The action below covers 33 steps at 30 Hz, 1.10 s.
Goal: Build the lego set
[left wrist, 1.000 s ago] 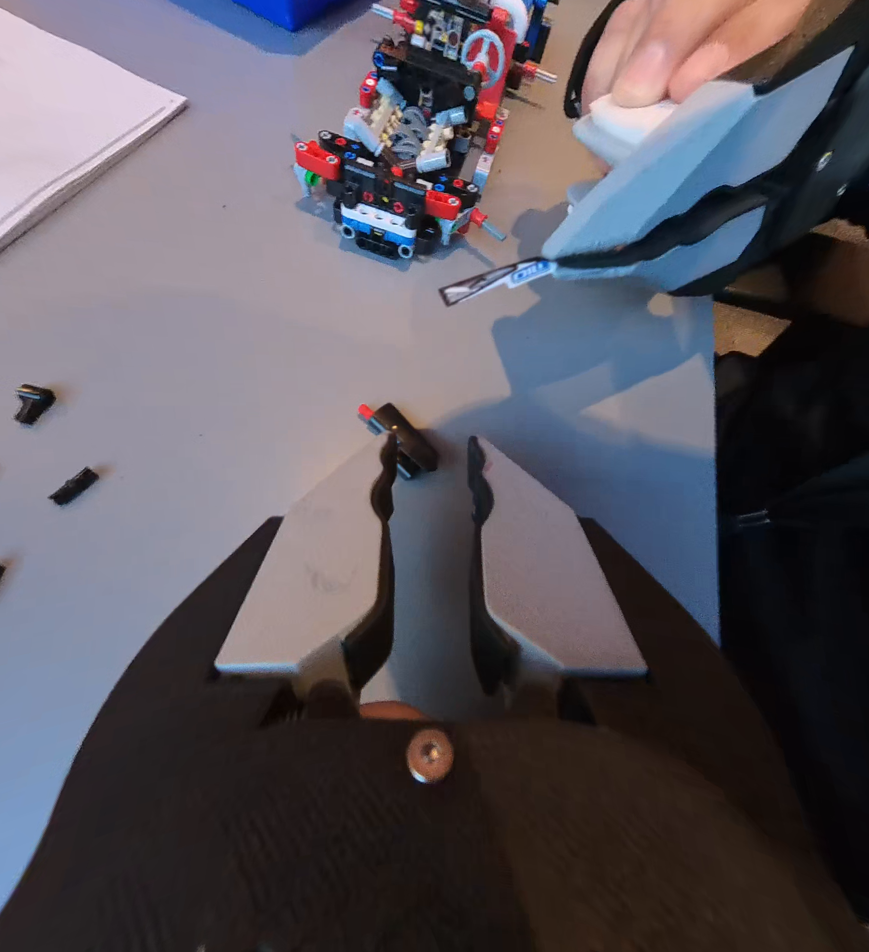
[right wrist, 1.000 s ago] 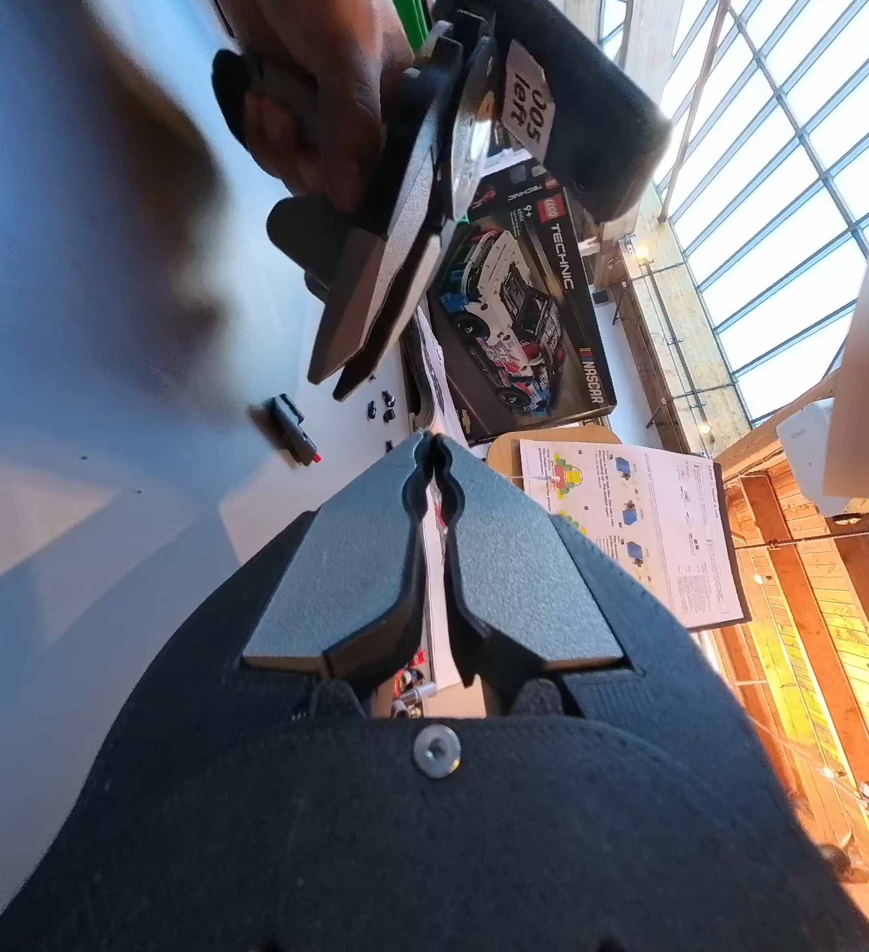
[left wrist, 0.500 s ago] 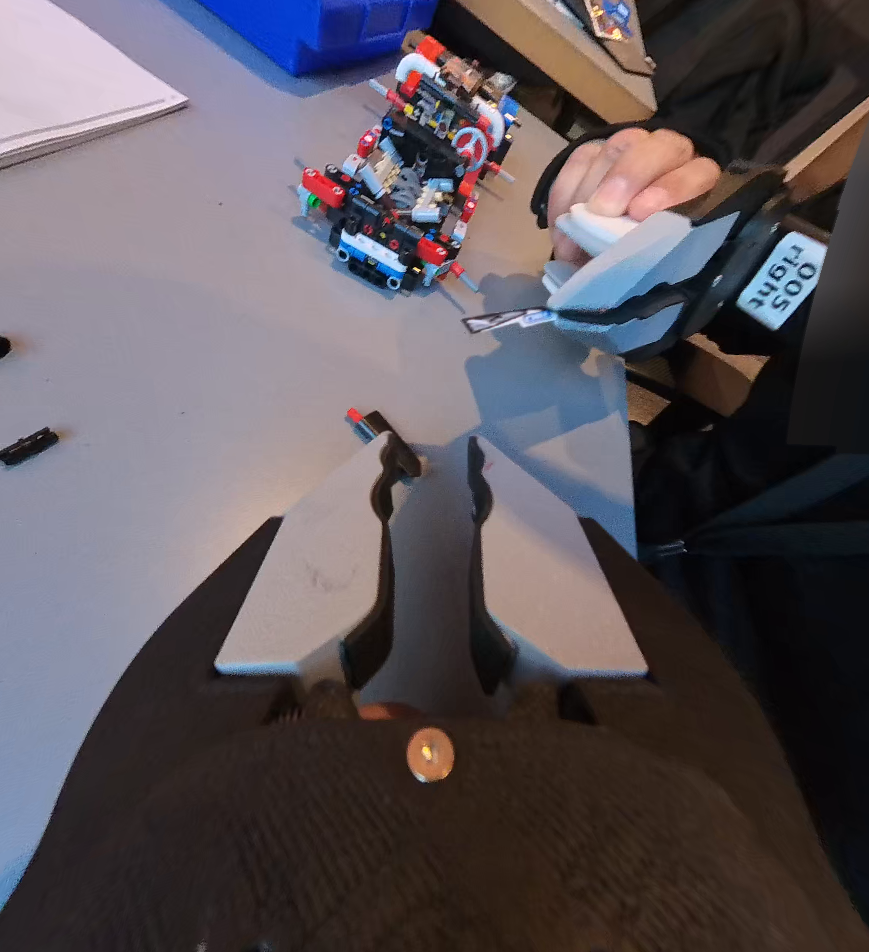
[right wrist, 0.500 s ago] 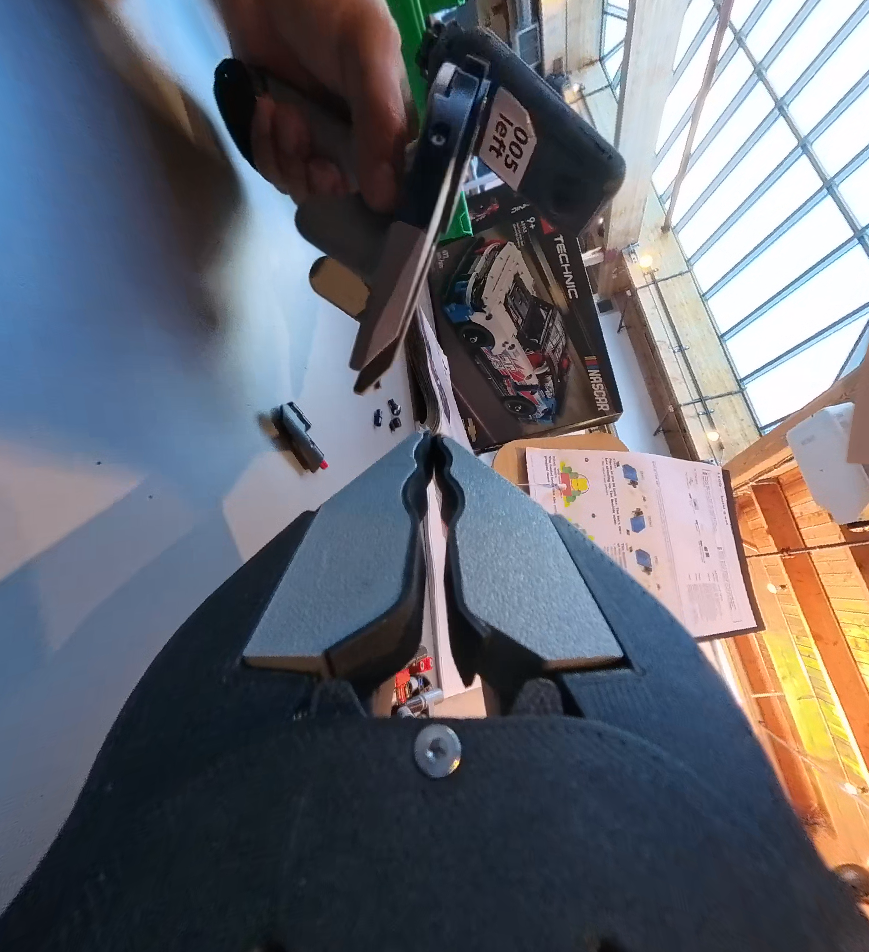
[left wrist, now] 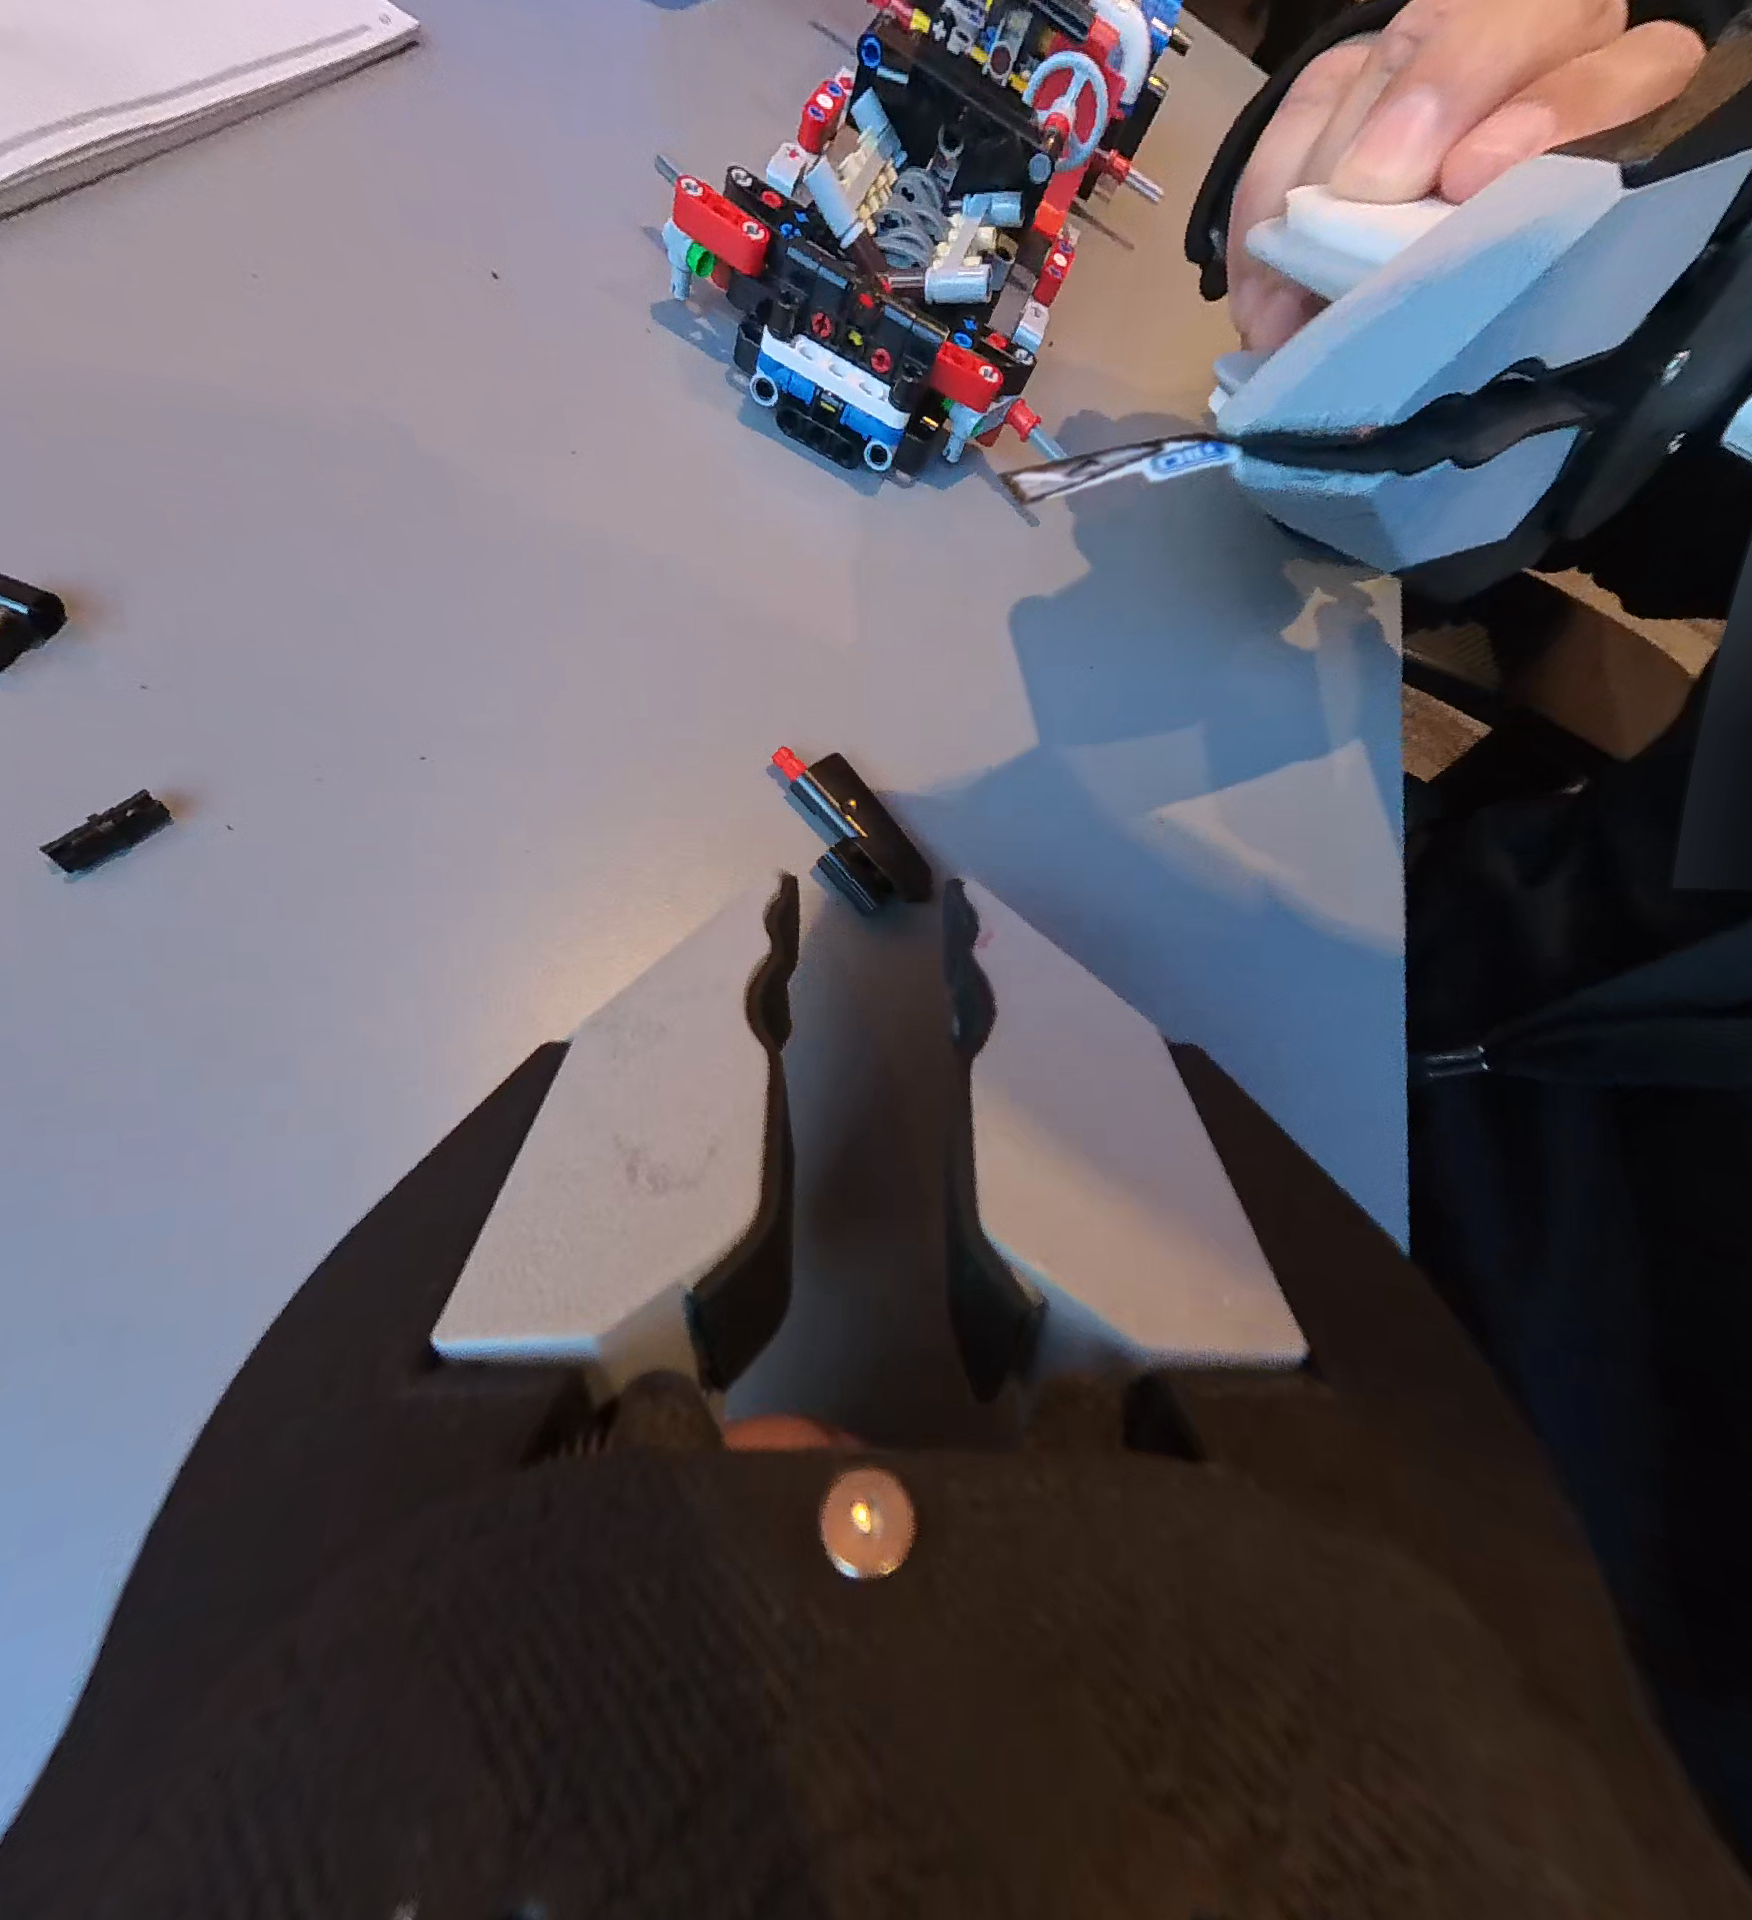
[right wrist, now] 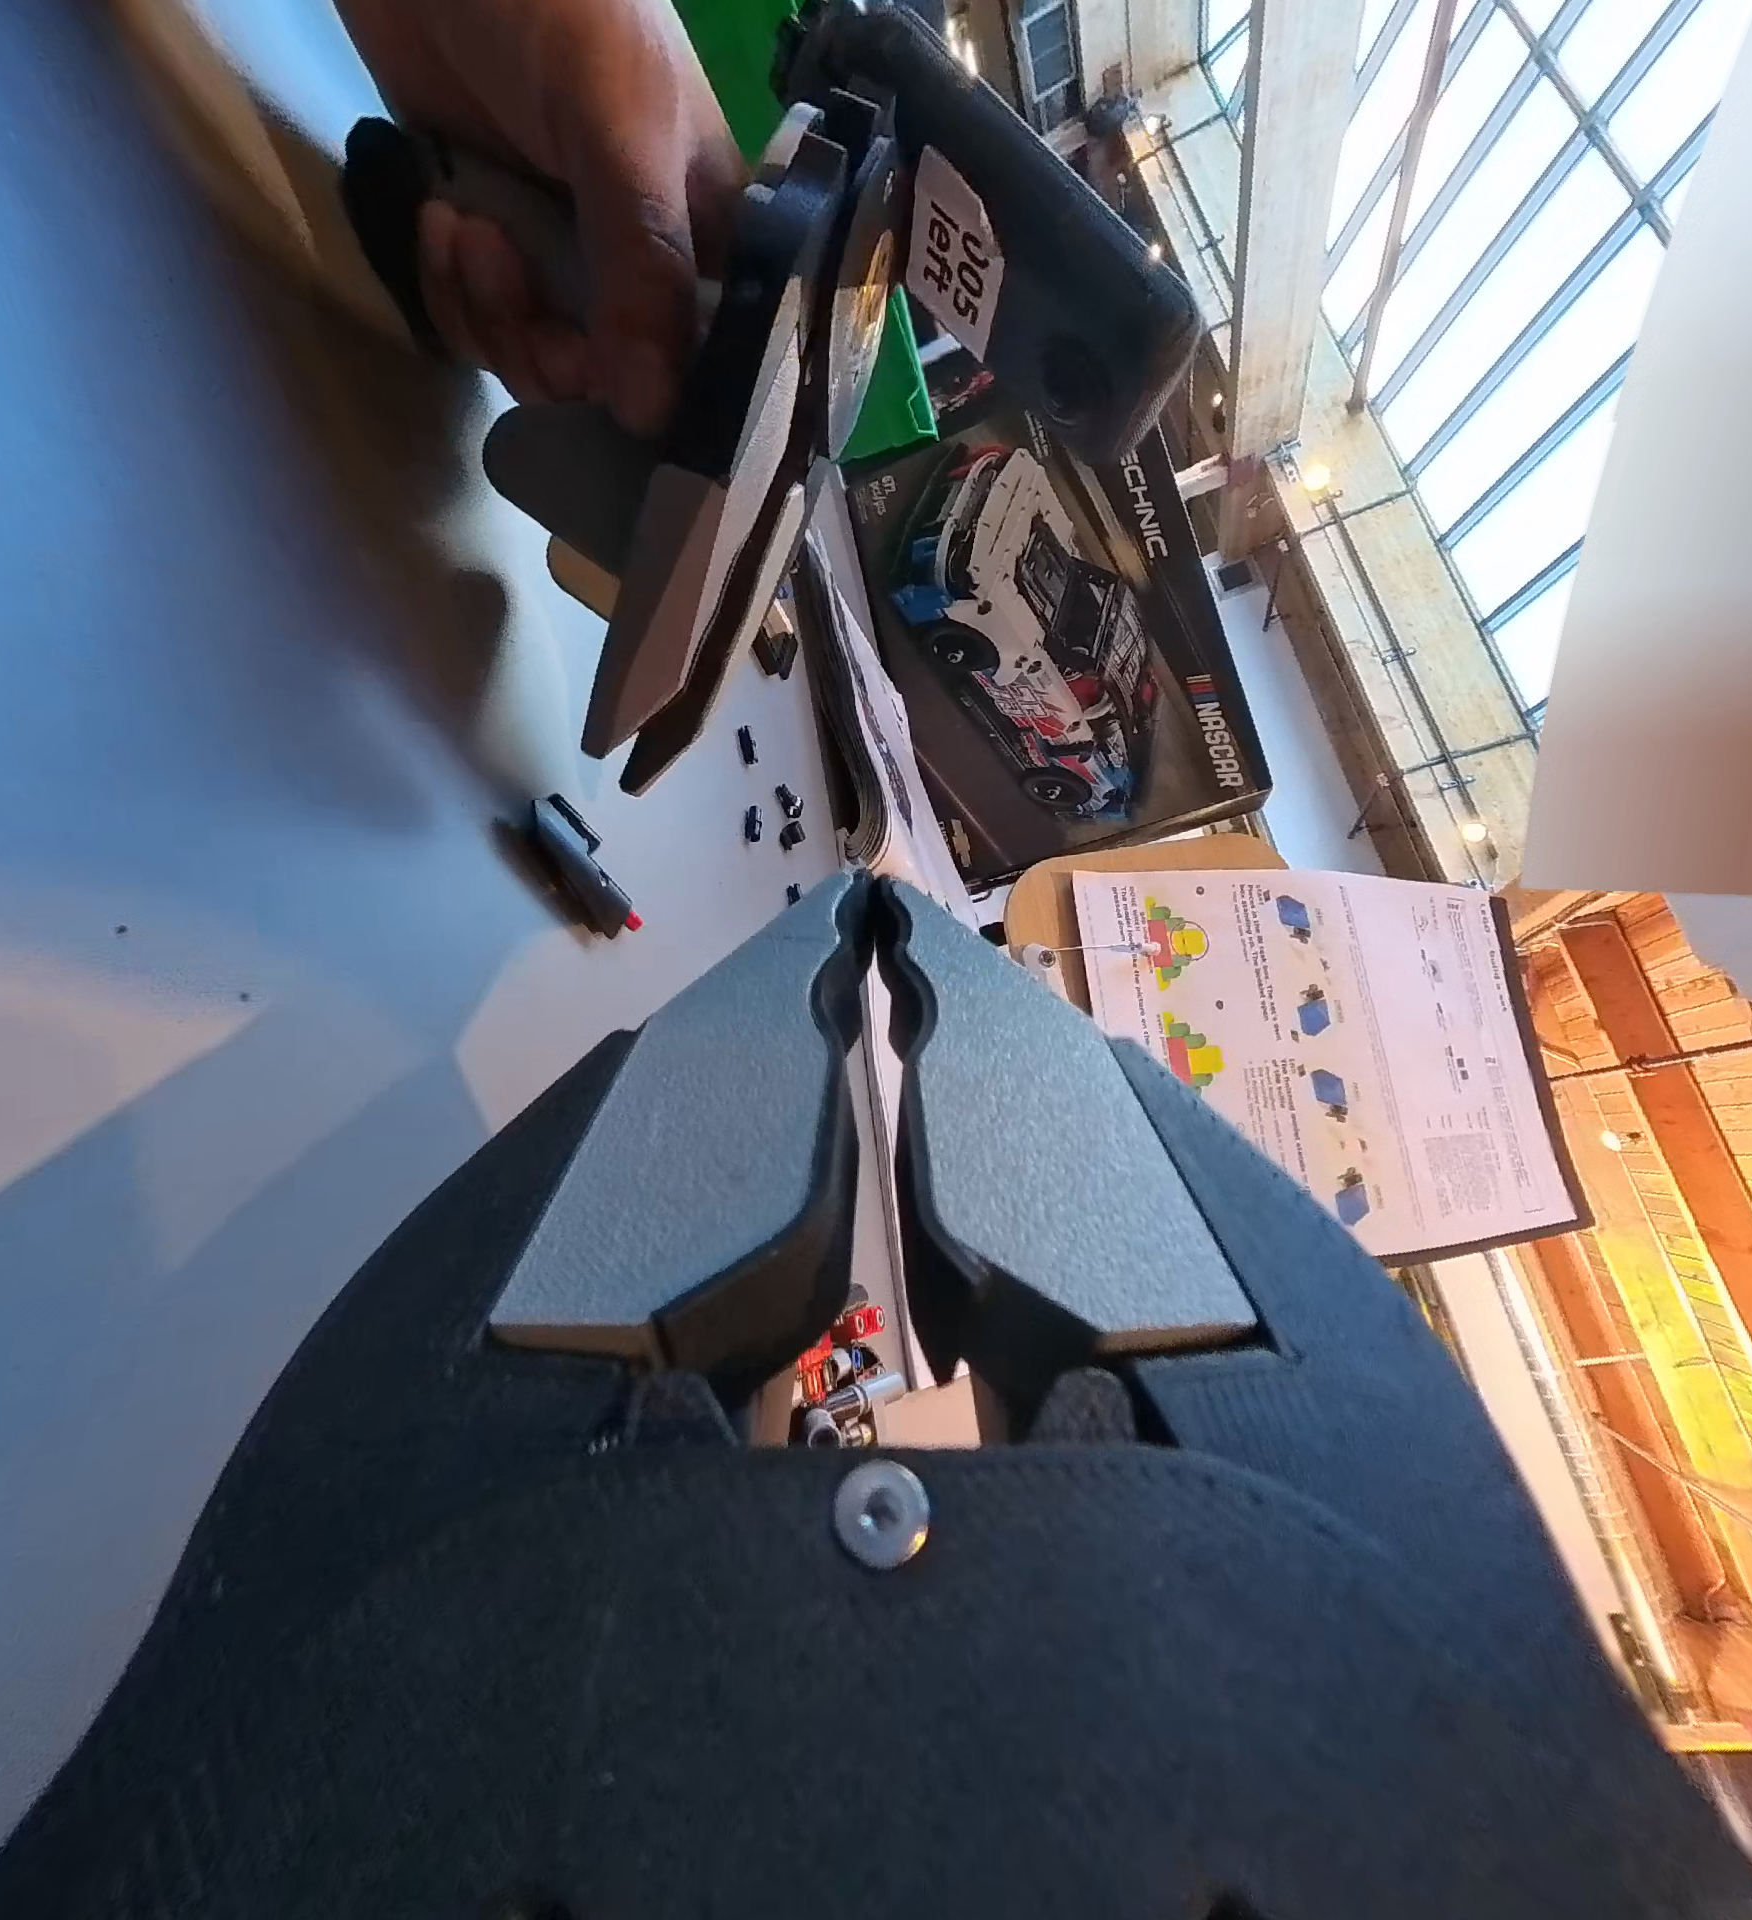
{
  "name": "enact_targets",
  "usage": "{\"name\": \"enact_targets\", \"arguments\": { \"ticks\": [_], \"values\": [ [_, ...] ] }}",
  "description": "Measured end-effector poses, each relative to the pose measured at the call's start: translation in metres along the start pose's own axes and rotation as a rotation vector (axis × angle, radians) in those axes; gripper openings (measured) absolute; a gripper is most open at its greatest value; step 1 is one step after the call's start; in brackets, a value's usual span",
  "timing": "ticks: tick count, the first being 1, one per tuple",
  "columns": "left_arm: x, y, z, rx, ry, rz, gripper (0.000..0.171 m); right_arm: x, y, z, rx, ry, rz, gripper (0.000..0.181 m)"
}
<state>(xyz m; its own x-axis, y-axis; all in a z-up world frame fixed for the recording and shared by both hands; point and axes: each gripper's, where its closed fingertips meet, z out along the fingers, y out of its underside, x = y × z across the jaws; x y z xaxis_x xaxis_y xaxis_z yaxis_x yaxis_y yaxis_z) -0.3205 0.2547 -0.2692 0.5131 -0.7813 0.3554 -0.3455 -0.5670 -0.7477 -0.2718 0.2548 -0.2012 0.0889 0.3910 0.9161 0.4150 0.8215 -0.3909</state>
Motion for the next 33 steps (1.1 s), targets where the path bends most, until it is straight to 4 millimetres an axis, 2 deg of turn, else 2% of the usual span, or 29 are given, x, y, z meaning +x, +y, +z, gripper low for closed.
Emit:
{"name": "enact_targets", "arguments": {
  "ticks": [4,10,17,25,33],
  "values": [
    [-0.002,-0.004,-0.003,0.033,0.008,-0.02,0.024,0.0,0.001,0.0,-0.002,0.002,-0.001,0.0],
    [0.003,-0.009,-0.003,0.06,0.035,-0.022,0.02,-0.013,-0.007,0.001,0.014,-0.032,-0.051,0.0],
    [0.01,-0.022,-0.01,0.153,0.15,-0.097,0.02,-0.02,-0.011,0.002,0.017,-0.046,-0.087,0.0],
    [0.027,-0.02,-0.006,0.136,0.263,-0.121,0.022,-0.028,-0.018,0.001,0.038,-0.065,-0.119,0.0],
    [0.042,-0.027,-0.007,0.171,0.4,-0.209,0.022,-0.025,-0.022,0.001,0.042,-0.021,-0.167,0.0]
  ]
}}
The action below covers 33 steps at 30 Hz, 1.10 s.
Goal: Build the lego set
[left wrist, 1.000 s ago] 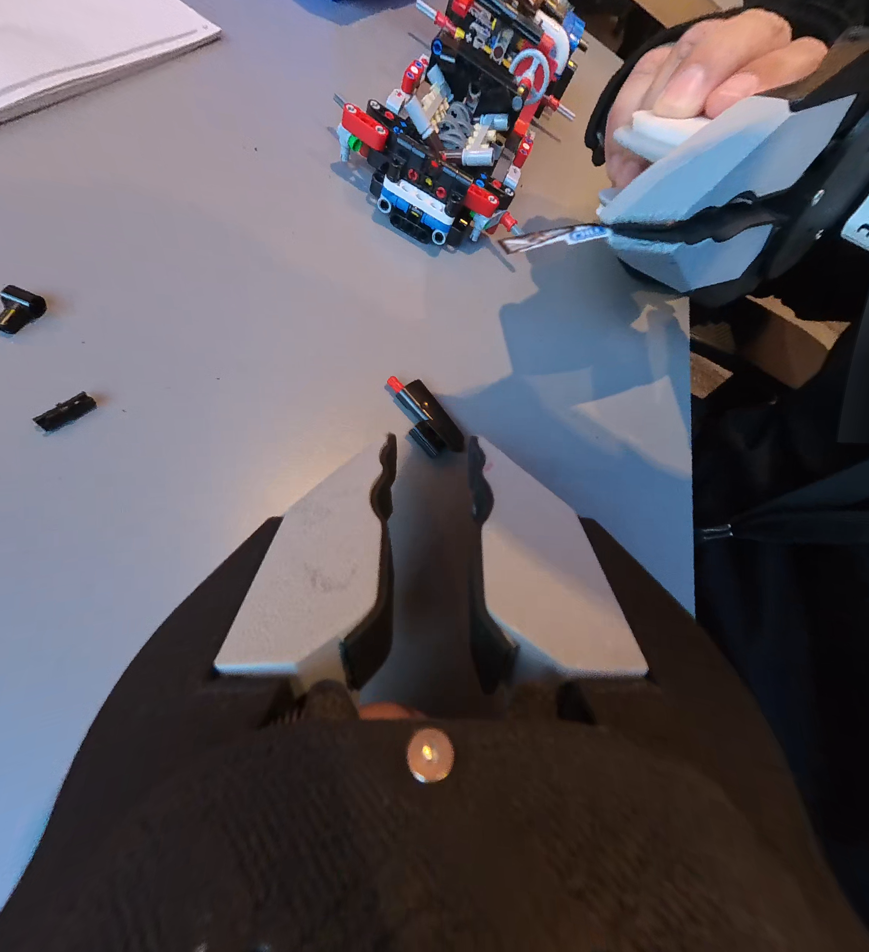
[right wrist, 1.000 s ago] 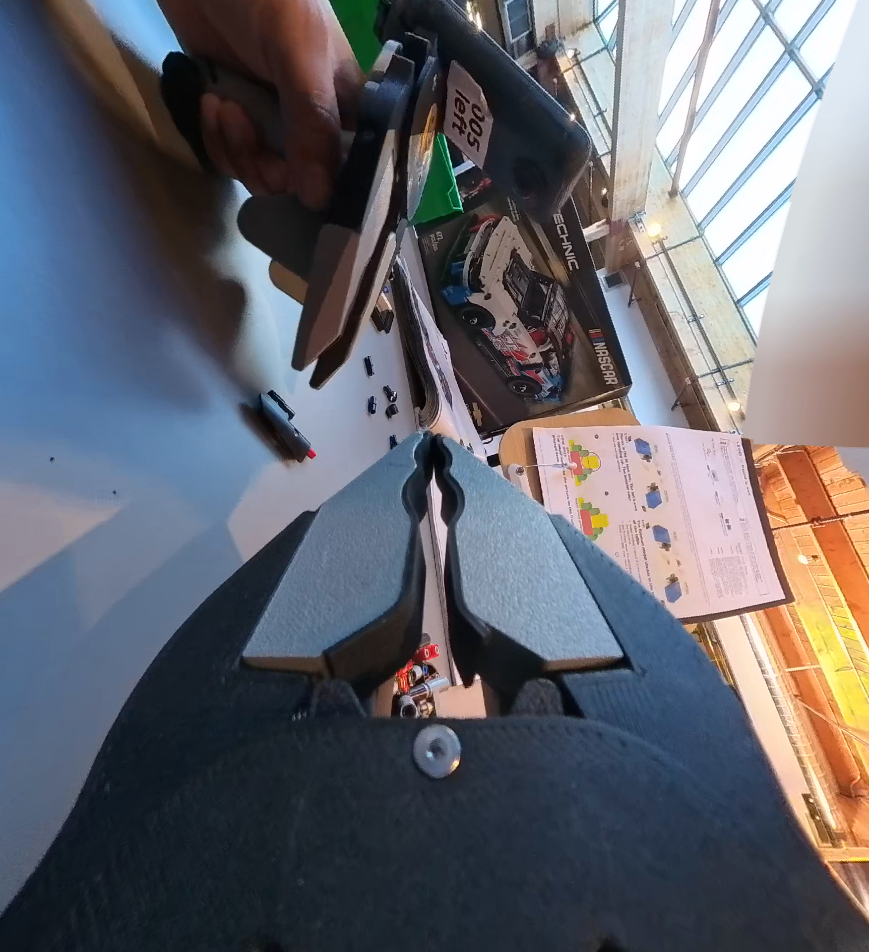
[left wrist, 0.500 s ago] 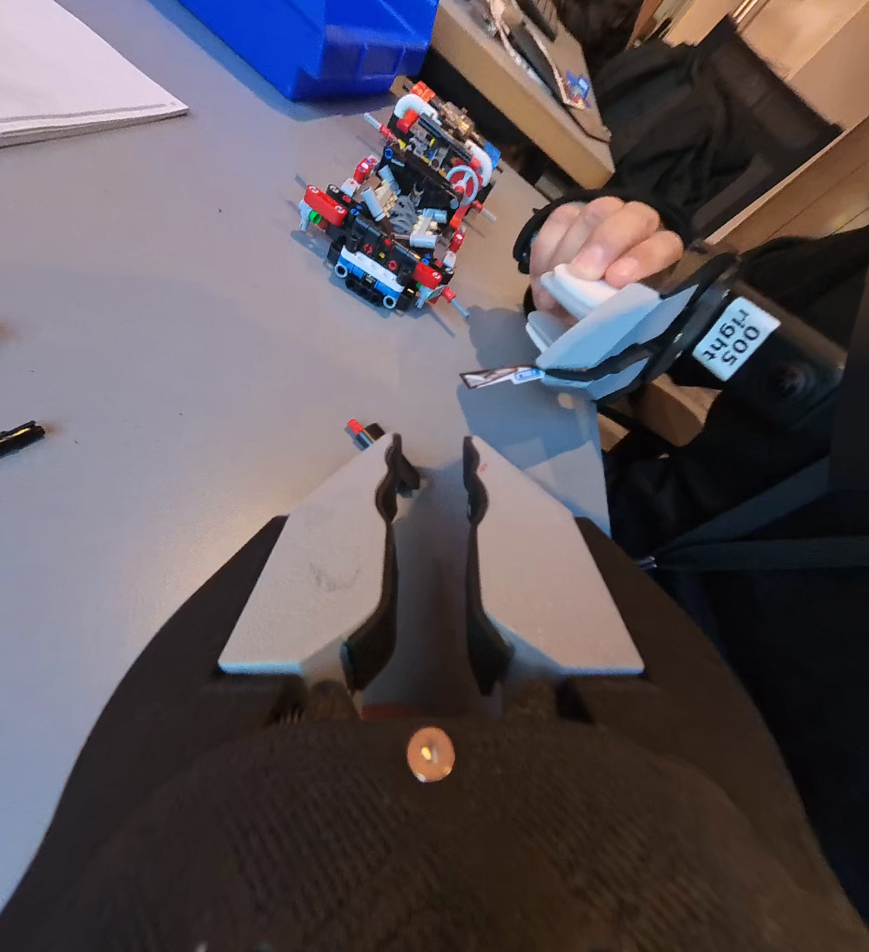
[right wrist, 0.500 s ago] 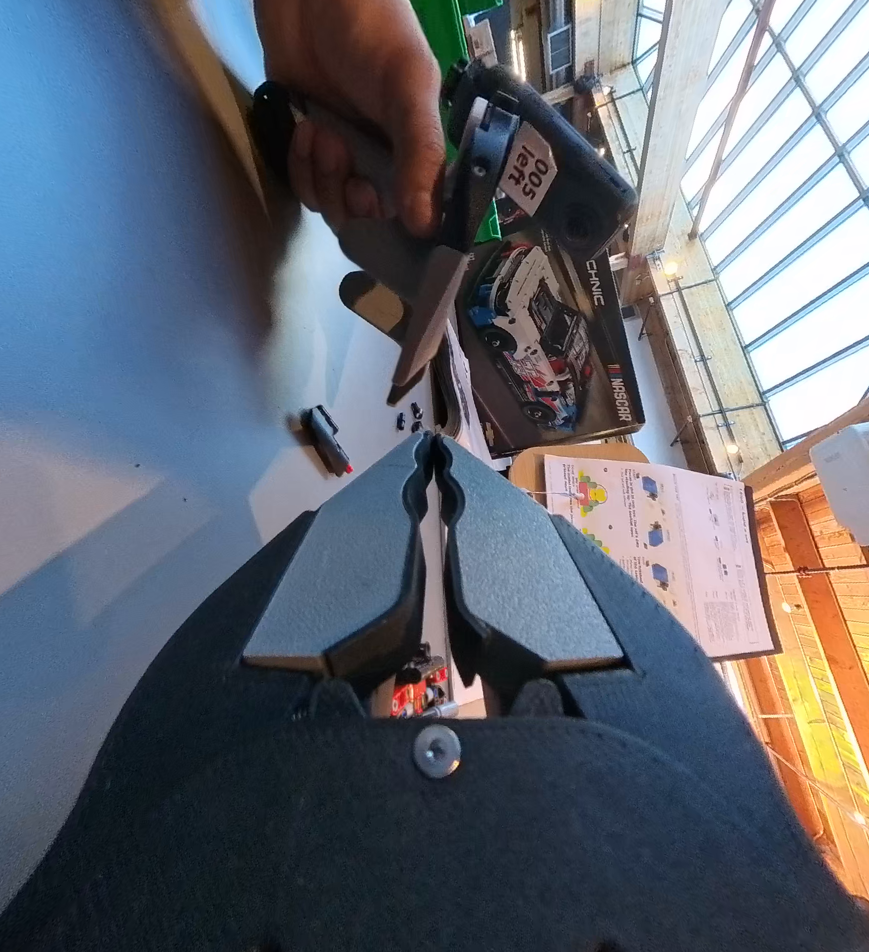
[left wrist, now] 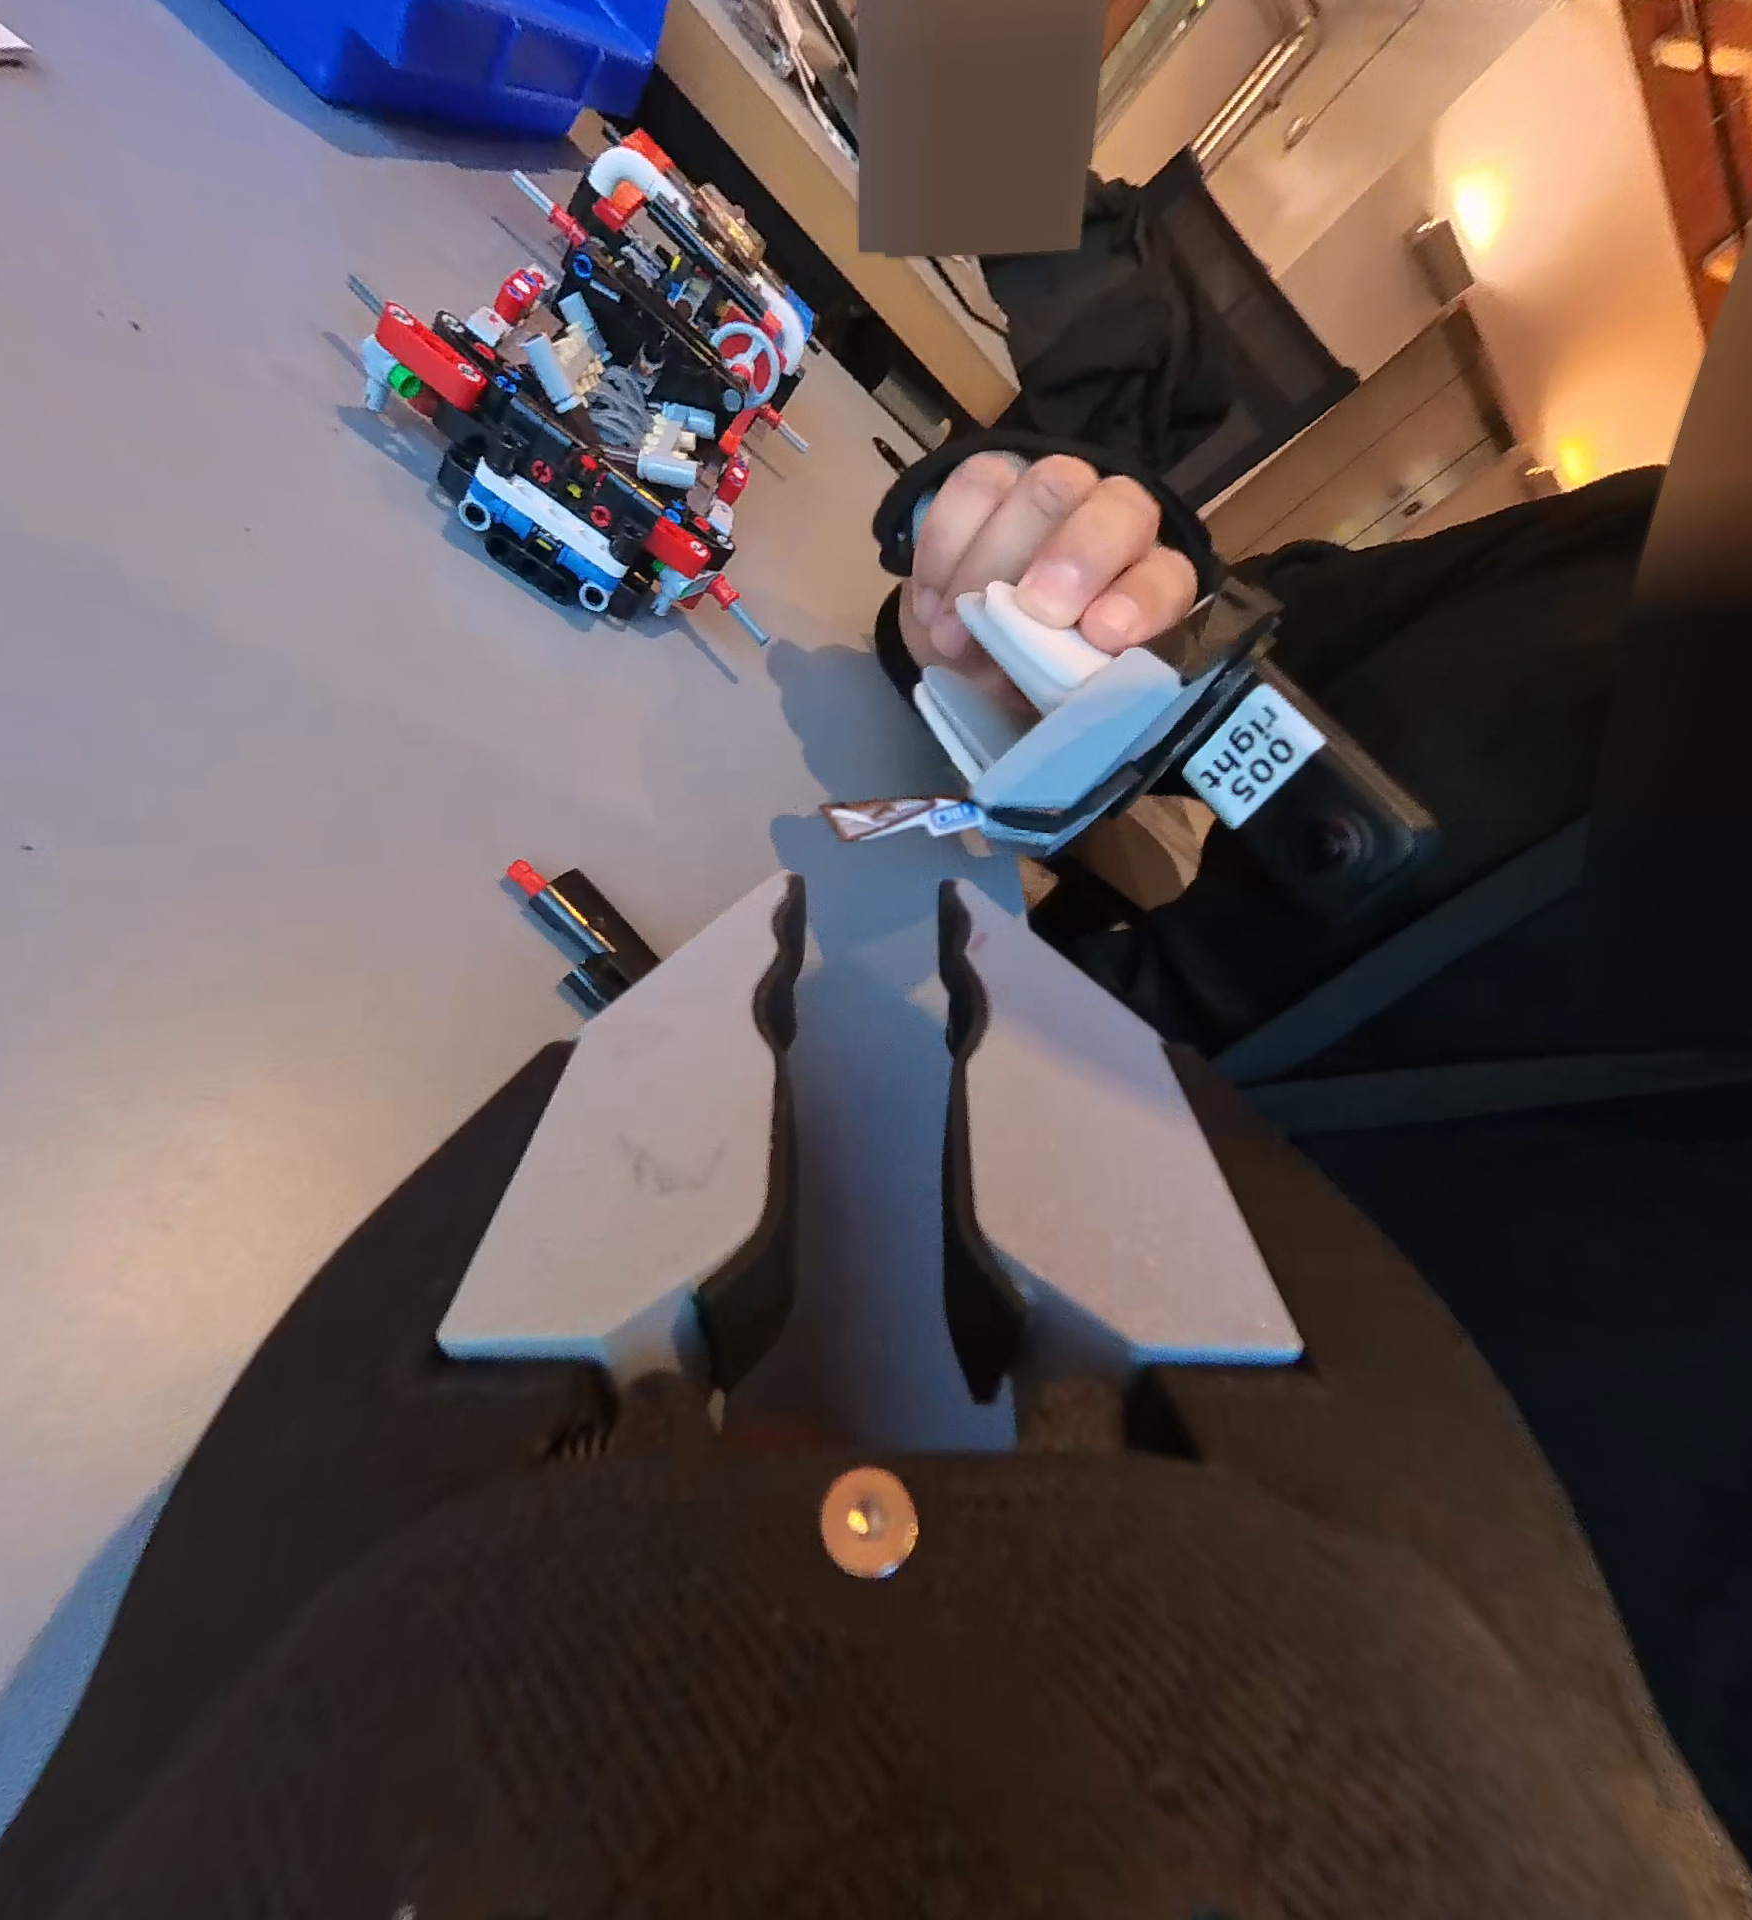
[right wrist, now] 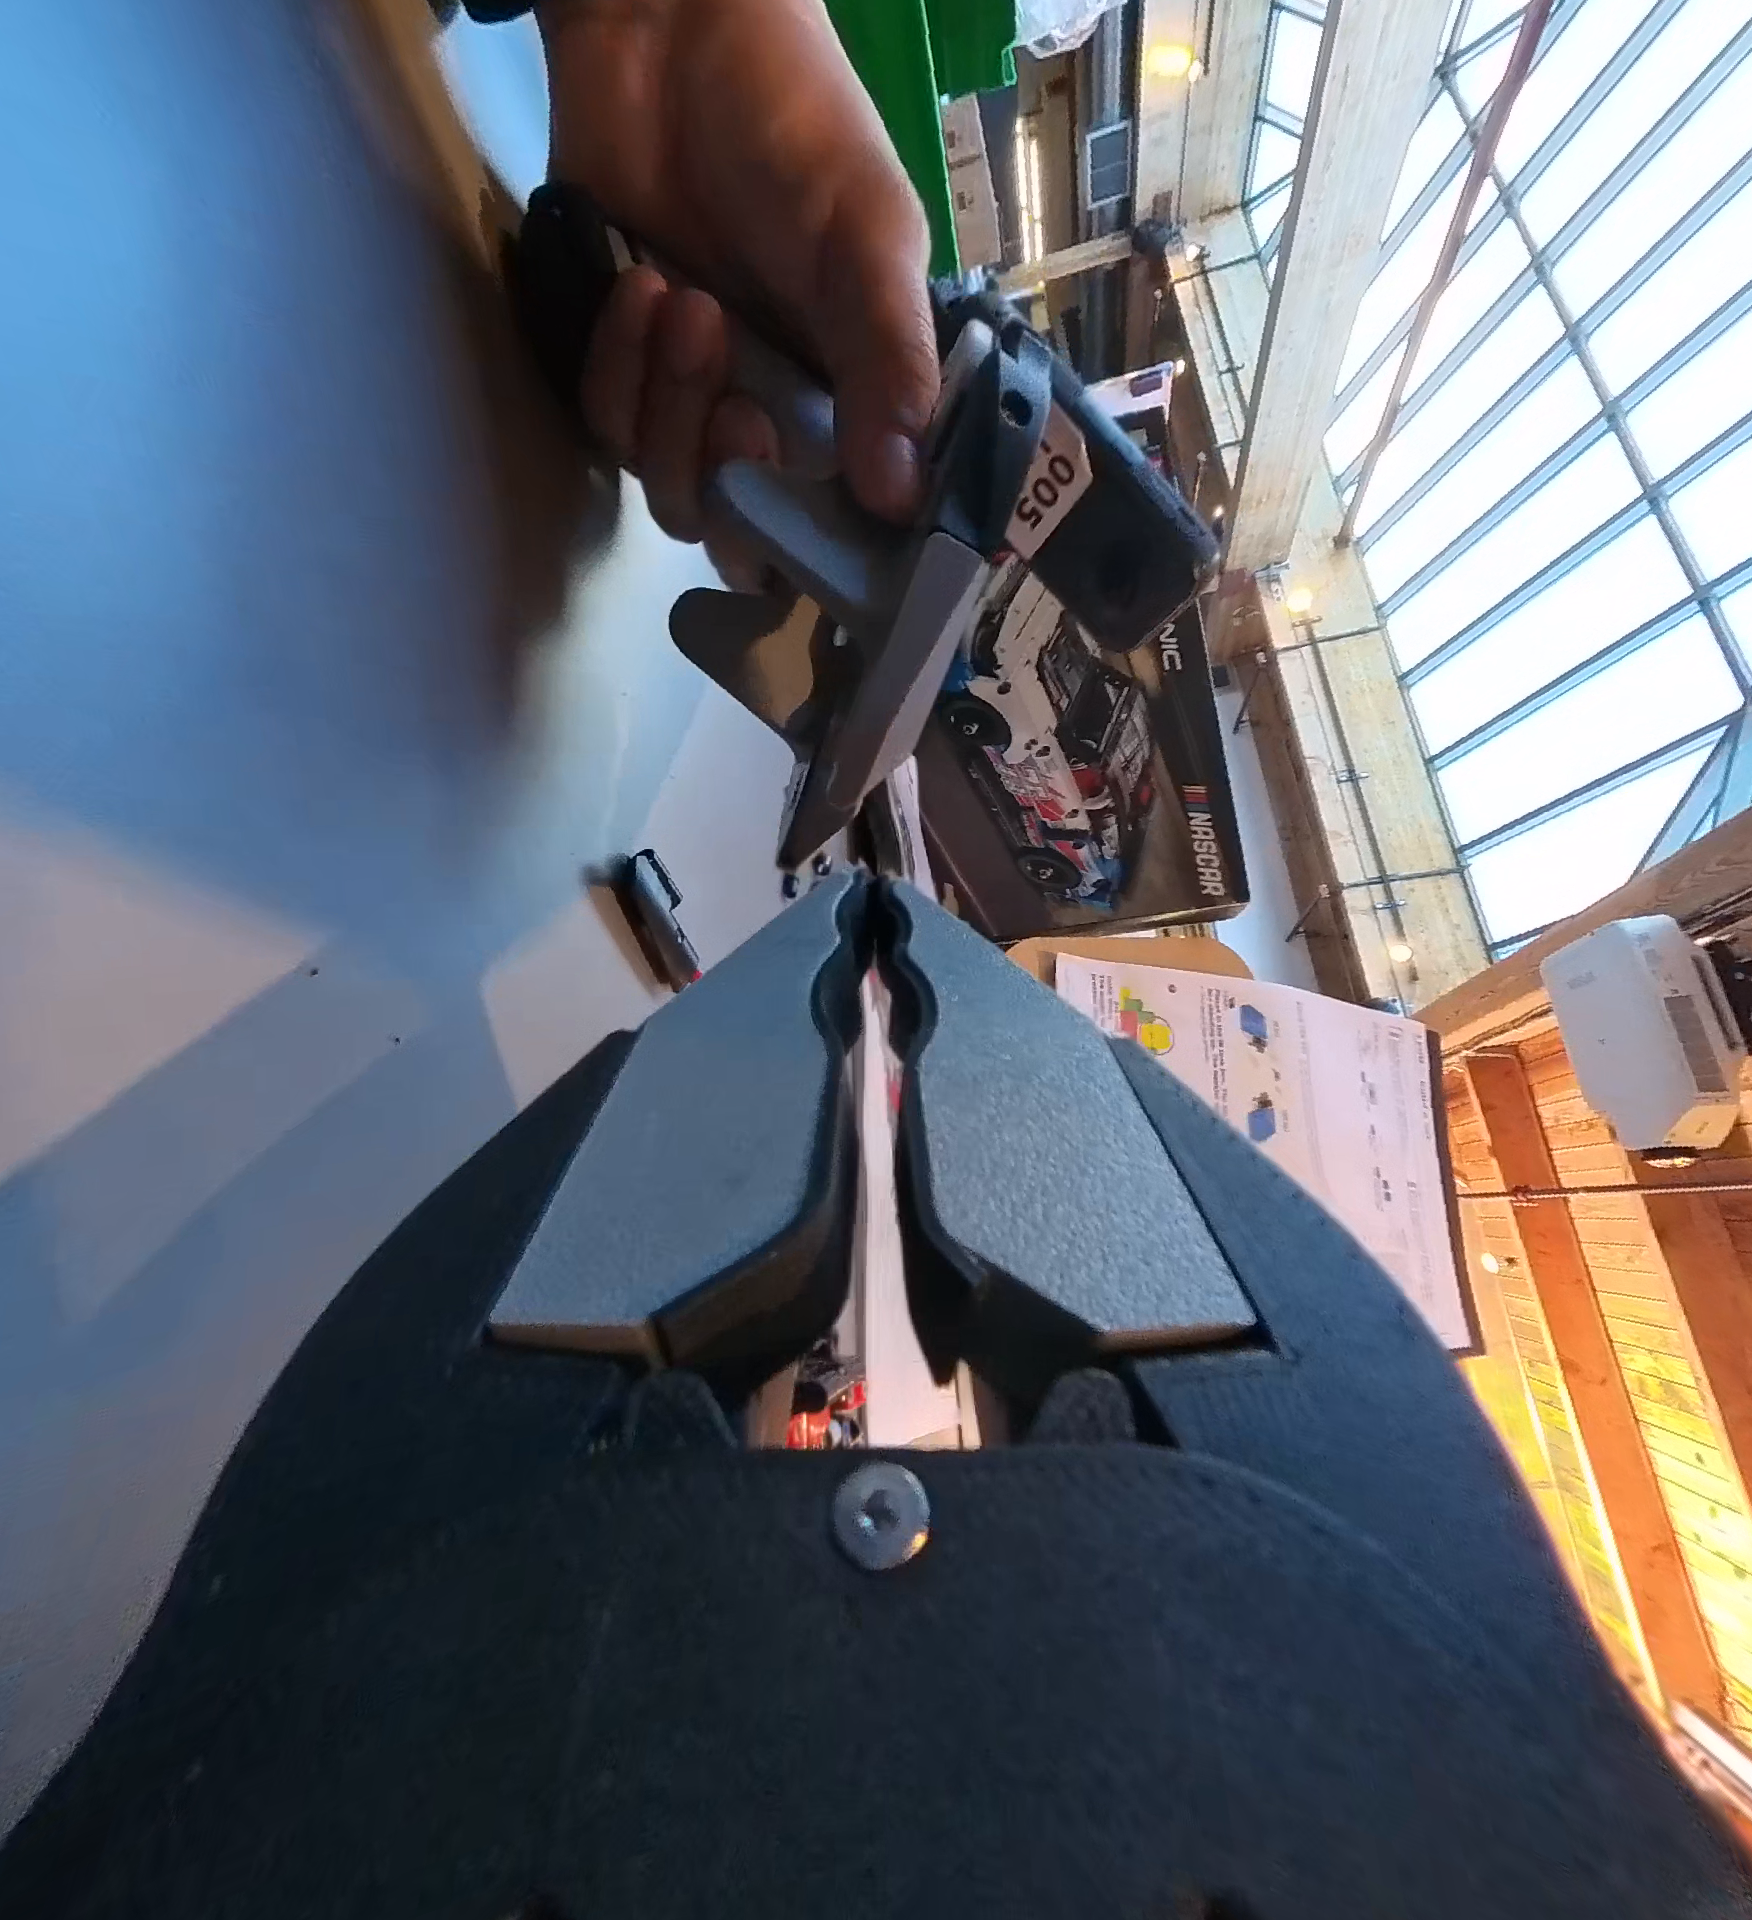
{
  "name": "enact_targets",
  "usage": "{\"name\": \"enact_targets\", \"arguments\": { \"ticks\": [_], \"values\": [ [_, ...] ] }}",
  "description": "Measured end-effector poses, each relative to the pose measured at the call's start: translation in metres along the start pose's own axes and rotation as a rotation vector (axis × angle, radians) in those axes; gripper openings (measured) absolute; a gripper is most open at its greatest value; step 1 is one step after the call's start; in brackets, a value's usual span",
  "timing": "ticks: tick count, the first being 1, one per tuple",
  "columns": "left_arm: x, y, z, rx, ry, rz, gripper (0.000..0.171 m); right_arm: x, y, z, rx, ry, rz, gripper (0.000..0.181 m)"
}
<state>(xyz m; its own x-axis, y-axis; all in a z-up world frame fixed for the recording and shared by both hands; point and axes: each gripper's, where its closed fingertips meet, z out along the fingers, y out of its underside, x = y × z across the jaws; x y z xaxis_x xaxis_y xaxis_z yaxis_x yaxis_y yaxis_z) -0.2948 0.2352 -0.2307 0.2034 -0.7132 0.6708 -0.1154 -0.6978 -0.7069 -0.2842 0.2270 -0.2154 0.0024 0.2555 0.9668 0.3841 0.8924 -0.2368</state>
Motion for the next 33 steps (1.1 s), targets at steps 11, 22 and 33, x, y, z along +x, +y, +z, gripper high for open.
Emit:
{"name": "enact_targets", "arguments": {
  "ticks": [11,22,33],
  "values": [
    [-0.016,-0.003,-0.009,0.076,0.017,-0.338,0.018,0.014,0.004,-0.001,-0.024,0.086,-0.025,0.0],
    [-0.024,-0.012,-0.007,0.139,0.002,-0.412,0.028,0.018,0.017,0.003,-0.076,0.095,0.008,0.0],
    [-0.019,-0.014,0.006,0.15,0.051,-0.437,0.033,0.012,0.012,0.007,-0.085,0.079,-0.017,0.0]
  ]
}}
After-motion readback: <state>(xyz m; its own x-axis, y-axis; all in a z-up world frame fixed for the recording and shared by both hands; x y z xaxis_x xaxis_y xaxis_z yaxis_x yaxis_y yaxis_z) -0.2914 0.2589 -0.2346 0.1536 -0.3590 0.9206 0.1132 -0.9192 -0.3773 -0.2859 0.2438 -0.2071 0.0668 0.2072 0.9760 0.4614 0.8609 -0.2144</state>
